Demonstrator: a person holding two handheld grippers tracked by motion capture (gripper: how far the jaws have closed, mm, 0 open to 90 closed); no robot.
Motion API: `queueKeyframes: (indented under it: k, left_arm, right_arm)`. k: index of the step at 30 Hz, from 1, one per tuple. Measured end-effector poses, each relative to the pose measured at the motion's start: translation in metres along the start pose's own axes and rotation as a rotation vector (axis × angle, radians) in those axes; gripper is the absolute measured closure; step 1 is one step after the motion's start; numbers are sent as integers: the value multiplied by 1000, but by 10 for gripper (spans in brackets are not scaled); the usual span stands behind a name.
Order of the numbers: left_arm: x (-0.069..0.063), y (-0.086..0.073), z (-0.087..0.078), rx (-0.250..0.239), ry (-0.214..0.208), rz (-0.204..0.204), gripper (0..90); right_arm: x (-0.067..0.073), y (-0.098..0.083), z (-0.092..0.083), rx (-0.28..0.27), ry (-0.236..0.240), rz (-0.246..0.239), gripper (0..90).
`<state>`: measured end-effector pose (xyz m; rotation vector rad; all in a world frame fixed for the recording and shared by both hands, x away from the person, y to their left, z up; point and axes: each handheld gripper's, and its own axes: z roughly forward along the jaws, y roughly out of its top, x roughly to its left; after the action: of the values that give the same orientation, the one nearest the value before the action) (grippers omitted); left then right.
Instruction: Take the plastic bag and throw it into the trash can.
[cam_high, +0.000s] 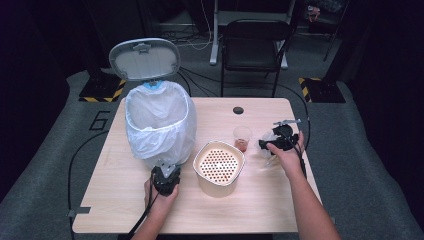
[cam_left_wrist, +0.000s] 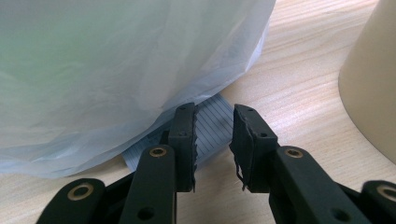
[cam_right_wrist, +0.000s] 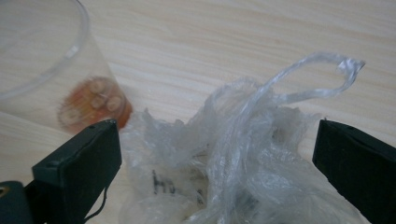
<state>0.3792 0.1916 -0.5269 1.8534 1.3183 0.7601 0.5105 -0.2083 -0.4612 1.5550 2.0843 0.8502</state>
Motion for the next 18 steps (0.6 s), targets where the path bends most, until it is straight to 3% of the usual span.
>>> queueKeyframes:
  k: [3,7,10,18]
  left_arm:
    - [0,0,0,0,-1,-1,700]
    - [1,0,-1,10,-8,-1,700]
    - [1,0,-1,9,-7,1,700]
    - [1,0,0,2,-5,-1,700]
  right_arm:
    - [0,-4,8,17,-20,-9,21]
    - [-3,-11,17,20,-21,28,58]
    - [-5,-14,21,24,-25,24,60]
    - [-9,-20,28,32,-17,94,105]
